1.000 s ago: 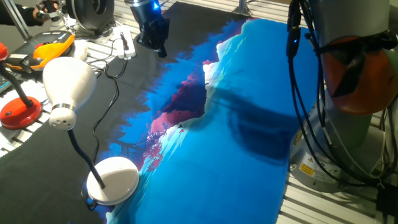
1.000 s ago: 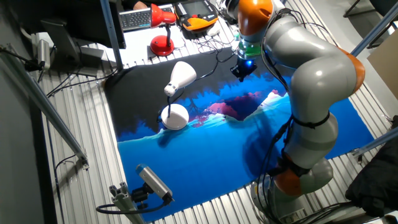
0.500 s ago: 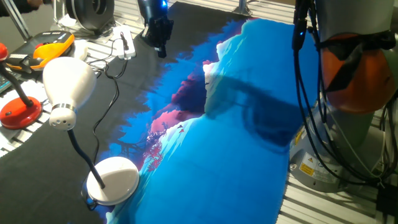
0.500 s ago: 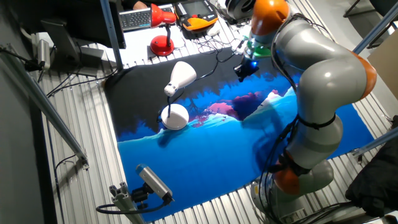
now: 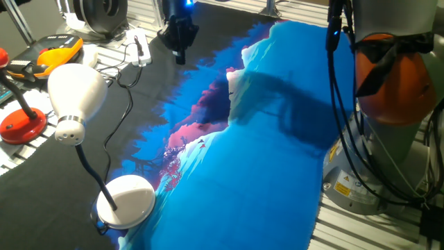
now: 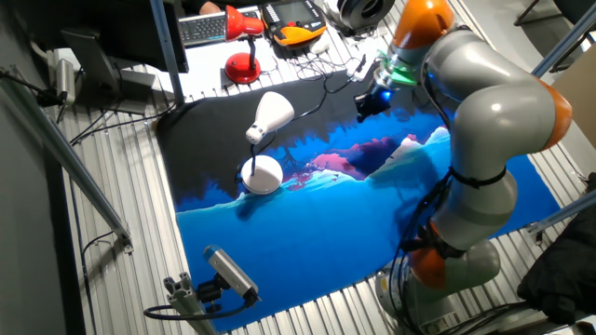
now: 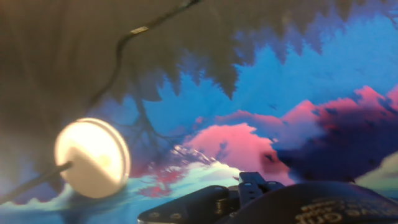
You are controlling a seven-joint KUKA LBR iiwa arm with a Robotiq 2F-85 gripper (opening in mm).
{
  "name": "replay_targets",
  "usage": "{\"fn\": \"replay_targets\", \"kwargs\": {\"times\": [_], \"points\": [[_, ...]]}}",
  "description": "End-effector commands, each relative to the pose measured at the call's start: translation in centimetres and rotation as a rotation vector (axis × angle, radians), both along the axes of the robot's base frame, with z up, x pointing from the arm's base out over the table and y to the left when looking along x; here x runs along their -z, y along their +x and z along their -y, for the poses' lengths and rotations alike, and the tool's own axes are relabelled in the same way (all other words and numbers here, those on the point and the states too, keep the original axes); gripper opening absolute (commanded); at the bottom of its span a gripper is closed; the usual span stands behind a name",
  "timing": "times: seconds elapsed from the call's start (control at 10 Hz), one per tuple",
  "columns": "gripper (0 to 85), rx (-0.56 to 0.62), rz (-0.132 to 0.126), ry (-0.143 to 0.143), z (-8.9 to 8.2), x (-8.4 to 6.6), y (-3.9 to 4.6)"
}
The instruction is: Turn off the desk lamp by pressing the button
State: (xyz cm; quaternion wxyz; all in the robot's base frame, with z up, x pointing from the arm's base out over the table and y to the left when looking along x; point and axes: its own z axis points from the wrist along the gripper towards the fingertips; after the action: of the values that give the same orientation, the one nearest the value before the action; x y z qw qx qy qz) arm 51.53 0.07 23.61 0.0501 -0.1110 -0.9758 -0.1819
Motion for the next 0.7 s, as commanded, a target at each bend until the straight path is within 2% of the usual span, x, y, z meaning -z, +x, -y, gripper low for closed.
{"fn": "replay_targets", "kwargs": {"times": [0.0, 0.1, 0.2, 0.4, 0.5, 0.6], "points": [[0.0, 0.047, 0.027, 0.212, 0.0, 0.0, 0.0], [0.0, 0.065, 0.007, 0.217, -0.4, 0.4, 0.21], [0.0, 0.077, 0.002, 0.22, -1.2, 1.1, 0.63], [0.0, 0.097, -0.011, 0.256, -2.7, 2.2, 1.16], [0.0, 0.114, -0.014, 0.265, -3.8, 2.7, 1.18], [0.0, 0.138, -0.013, 0.272, -5.9, 3.4, 1.08]]}}
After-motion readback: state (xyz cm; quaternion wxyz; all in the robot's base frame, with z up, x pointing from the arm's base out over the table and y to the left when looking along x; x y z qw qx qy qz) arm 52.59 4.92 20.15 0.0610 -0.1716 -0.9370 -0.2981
